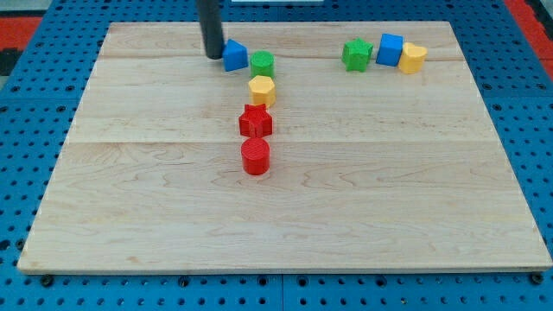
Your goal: Move the yellow heart to the bottom center
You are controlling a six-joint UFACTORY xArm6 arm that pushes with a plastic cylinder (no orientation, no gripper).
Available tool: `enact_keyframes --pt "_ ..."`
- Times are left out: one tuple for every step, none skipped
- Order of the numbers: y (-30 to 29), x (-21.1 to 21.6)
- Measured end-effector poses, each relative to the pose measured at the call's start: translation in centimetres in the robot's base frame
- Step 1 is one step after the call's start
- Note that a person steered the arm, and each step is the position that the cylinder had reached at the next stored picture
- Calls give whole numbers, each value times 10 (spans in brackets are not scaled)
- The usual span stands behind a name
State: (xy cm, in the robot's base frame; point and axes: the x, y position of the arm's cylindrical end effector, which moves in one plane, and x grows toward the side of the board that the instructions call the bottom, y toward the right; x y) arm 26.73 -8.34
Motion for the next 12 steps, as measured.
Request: enact_keyframes --pt "8 -5" --pt "20 -9" --pt "37 -12" --pt "8 -53" --pt "26 -74" --pt "95 -74" --pt "217 -70" --pt "279 -76" --pt "316 -30" --pt "283 -15" --pt "268 22" --pt "259 62"
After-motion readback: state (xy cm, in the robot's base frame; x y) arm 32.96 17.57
